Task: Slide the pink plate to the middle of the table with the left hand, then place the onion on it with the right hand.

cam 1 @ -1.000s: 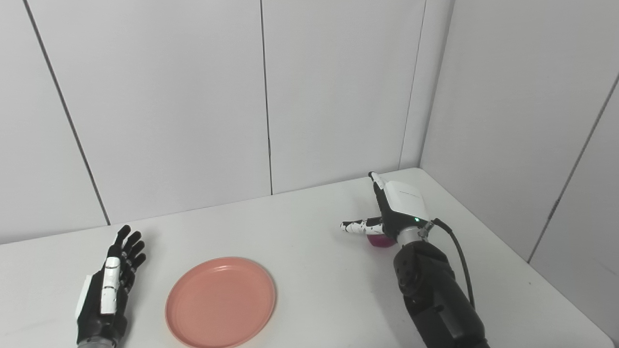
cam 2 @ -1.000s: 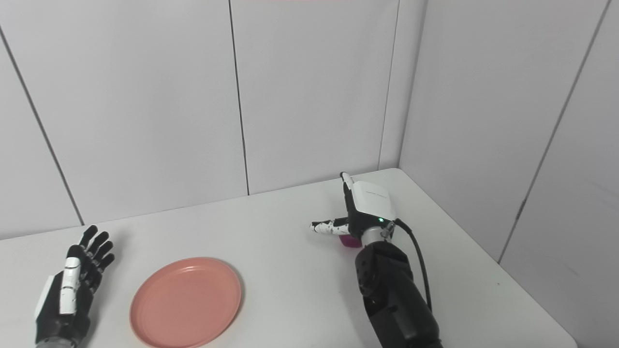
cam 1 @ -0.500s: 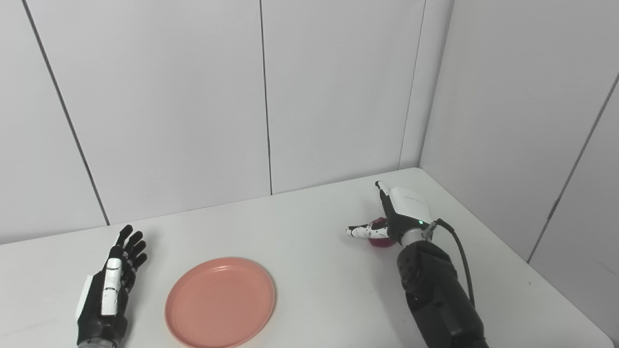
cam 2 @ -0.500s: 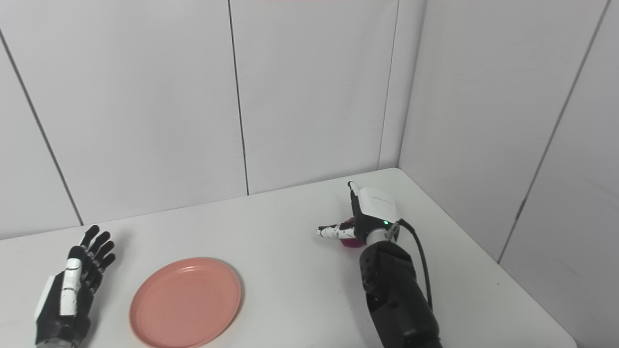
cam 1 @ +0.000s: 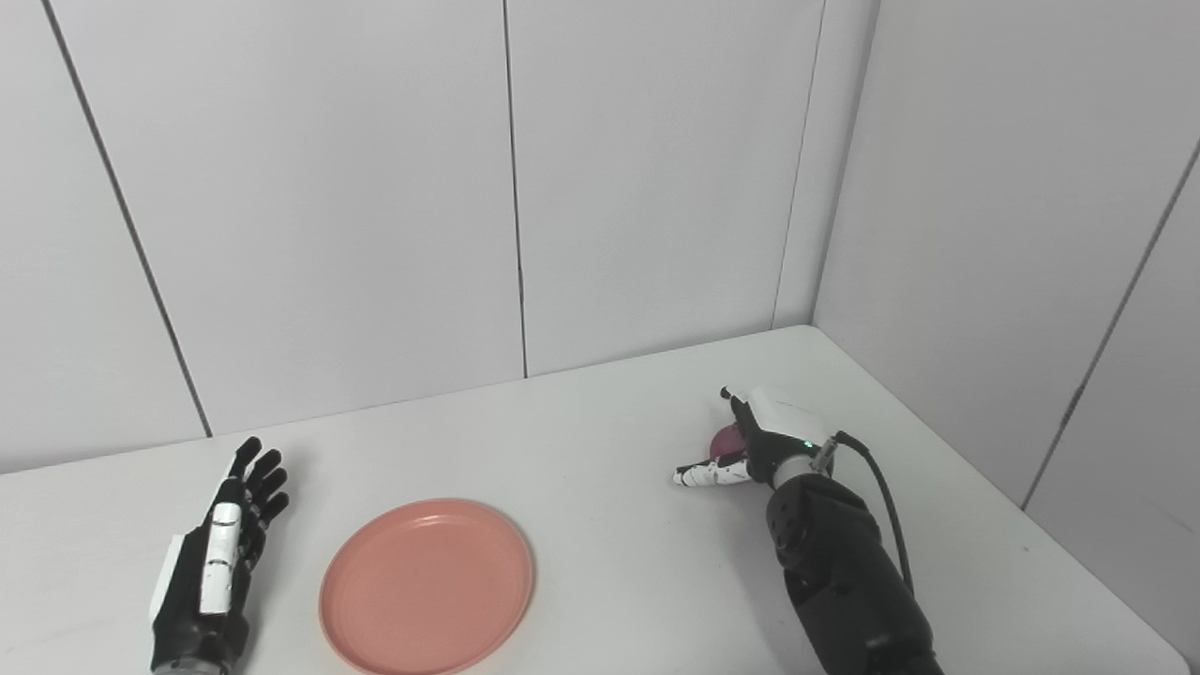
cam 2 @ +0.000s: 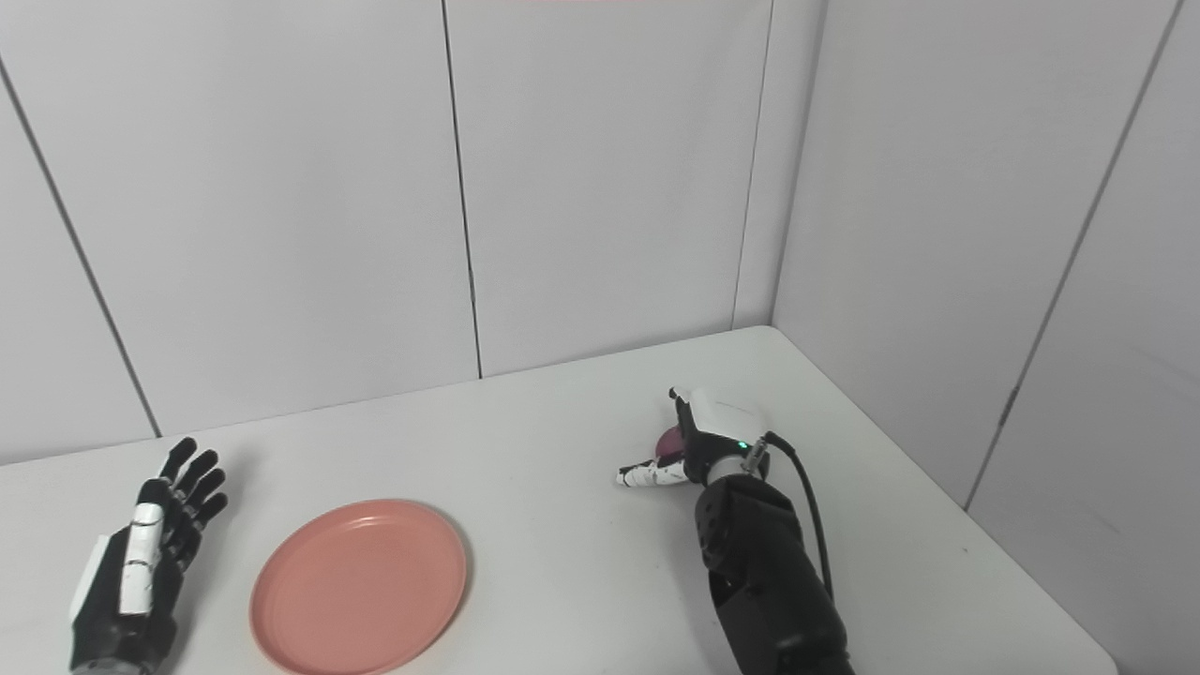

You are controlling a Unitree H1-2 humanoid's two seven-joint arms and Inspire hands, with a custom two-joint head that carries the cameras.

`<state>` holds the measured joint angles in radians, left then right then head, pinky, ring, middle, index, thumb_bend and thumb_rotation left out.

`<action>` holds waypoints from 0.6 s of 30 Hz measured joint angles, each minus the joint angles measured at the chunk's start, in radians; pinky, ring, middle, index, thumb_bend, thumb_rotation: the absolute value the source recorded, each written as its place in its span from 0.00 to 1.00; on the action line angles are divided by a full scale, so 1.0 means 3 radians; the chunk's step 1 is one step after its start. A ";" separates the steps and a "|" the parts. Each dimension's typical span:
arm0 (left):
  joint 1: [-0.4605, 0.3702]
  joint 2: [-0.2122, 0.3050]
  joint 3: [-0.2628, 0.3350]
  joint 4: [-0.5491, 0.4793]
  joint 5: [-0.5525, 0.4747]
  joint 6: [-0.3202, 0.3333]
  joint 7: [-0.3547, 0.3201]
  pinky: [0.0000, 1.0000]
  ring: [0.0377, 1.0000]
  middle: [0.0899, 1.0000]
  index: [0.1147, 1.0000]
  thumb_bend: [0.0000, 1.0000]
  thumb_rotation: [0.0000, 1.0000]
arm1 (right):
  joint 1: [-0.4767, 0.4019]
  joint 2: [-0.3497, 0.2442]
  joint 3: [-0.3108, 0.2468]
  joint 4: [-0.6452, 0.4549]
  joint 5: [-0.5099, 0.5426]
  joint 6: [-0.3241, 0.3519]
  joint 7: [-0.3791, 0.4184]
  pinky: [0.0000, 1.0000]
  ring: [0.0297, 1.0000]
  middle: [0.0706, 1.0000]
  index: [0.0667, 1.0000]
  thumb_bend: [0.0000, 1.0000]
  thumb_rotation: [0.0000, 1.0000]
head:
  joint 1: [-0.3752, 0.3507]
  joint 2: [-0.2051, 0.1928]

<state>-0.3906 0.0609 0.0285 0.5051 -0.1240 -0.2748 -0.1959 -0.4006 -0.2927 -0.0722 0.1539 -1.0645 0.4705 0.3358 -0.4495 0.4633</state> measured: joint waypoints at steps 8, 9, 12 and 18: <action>0.0015 0.0002 -0.0011 -0.0022 0.0006 0.0002 -0.0001 0.94 0.95 0.95 0.94 0.63 1.00 | -0.0010 0.0008 -0.0093 0.0053 0.0080 0.0000 -0.0087 0.80 0.82 0.82 0.84 0.81 0.36 | 0.0000 0.0010; 0.0015 0.0005 -0.0019 -0.0022 0.0008 0.0002 -0.0001 0.94 0.95 0.95 0.94 0.63 1.00 | -0.0010 0.0009 -0.0101 0.0052 0.0089 0.0000 -0.0092 0.80 0.82 0.82 0.84 0.80 0.36 | 0.0005 0.0010; 0.0022 0.0009 -0.0029 -0.0035 0.0017 0.0002 0.0002 0.93 0.95 0.95 0.93 0.62 1.00 | -0.0010 0.0015 -0.0101 0.0053 0.0112 0.0000 -0.0116 0.76 0.80 0.80 0.82 0.71 0.28 | 0.0005 0.0010; 0.0065 0.0011 -0.0051 -0.0108 0.0088 0.0017 0.0014 0.93 0.95 0.95 0.94 0.62 1.00 | -0.0010 0.0025 -0.0076 0.0051 0.0124 0.0000 -0.0259 0.48 0.54 0.55 0.77 0.58 0.08 | 0.0015 0.0015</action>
<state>-0.3712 0.0642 0.0132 0.4725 -0.0976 -0.2696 -0.1917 -0.4037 -0.2853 -0.0951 0.1691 -1.0272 0.4706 0.2581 -0.4449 0.4679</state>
